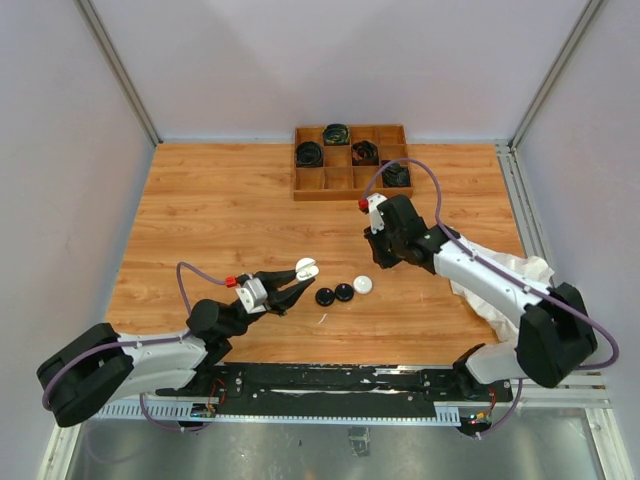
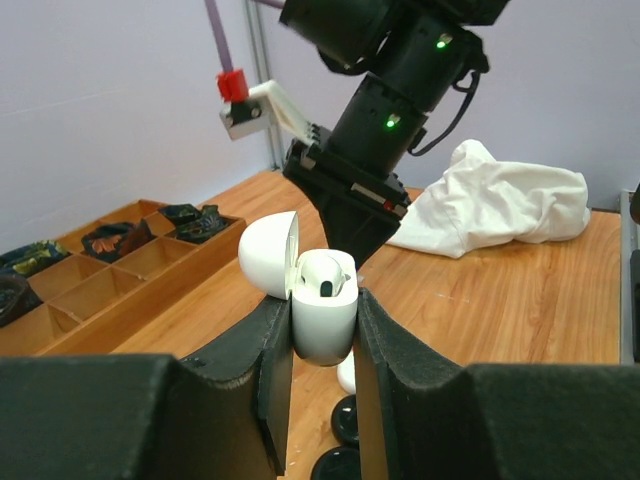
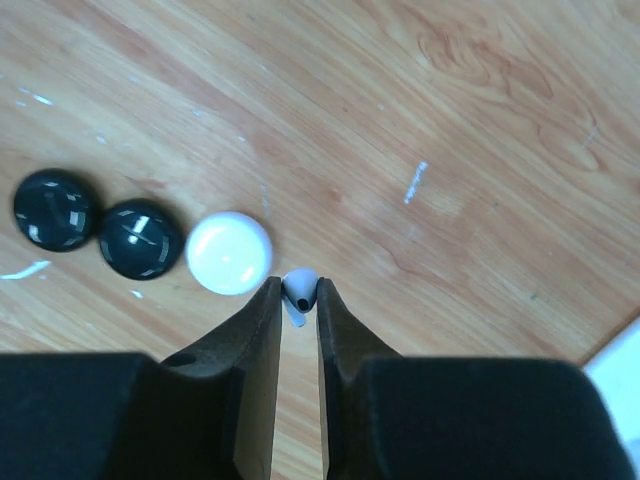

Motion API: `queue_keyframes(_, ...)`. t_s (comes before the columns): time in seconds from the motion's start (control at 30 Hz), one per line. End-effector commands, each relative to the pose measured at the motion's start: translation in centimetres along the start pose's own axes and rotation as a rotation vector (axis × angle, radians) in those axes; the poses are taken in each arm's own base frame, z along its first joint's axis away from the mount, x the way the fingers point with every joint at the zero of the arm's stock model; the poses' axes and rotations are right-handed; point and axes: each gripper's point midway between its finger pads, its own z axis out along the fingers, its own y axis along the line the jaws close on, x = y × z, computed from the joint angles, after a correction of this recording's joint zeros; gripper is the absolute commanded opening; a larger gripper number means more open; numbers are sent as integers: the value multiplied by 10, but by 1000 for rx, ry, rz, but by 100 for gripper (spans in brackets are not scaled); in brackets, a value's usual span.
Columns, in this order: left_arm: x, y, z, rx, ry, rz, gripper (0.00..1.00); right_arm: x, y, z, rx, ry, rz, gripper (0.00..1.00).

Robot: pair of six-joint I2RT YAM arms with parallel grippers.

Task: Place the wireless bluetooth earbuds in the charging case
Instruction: Pick up the earbud from the center of the board, then place the earbud in the charging case.

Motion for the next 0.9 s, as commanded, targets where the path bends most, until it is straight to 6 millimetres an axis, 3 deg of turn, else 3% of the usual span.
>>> queue_keyframes(0.0, 12, -3, -18, 1, 14, 9, 0, -28, 21, -18, -44, -194, 1, 14)
queue_keyframes(0.3, 7, -3, -20, 4, -9, 34, 0, -64, 60, -70, -185, -520, -21, 11)
queue_keyframes(0.87, 2, -9, -22, 41, -35, 44, 0, -96, 148, -157, -519, -978, -119, 10)
